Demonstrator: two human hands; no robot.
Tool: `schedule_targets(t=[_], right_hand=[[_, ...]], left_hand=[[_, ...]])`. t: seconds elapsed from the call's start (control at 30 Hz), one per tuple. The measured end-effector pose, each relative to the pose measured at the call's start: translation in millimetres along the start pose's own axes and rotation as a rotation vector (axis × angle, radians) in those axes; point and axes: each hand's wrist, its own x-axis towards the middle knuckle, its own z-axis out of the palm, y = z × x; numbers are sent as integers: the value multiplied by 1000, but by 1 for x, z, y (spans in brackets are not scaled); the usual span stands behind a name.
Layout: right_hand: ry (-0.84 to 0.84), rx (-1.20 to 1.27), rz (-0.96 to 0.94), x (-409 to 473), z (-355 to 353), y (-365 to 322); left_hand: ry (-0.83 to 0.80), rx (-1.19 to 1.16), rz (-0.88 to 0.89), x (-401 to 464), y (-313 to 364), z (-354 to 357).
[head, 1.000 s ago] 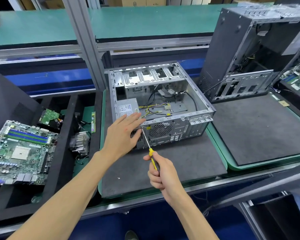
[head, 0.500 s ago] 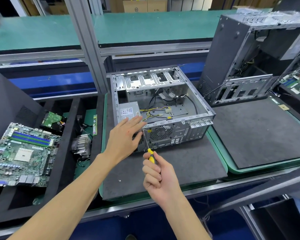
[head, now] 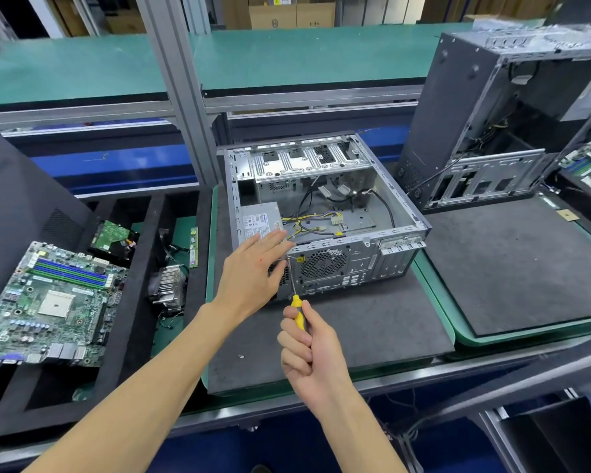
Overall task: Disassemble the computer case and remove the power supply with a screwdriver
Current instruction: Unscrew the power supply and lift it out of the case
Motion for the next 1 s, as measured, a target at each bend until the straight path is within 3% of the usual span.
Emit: schedule_targets(t=[0.07,0.37,0.47,0.53,0.67,0.73,0.8,1.0], right_hand=[[4,-20,-17,0,0,2],[226,-678,-296,12,-1,17],[236,-742,-308,13,-3,19],[214,-632,-234,12,-2,15],[-3,-28,24,3,1,-2],[-69,126,75,-2,2,-7],[-18,-12,17,-2,3,-6],[268,-872,-323,11,-8,2]], left_hand=[[-3,7,3,0,0,0],[-15,14,2,0,-1,1],[-6,8,3,0,-2,1],[-2,4,2,0,-2,1],[11,8,11,-1,-1,1],[16,11,13,0,-1,1],[16,10,11,0,-1,1],[16,7,13,0,-1,2]])
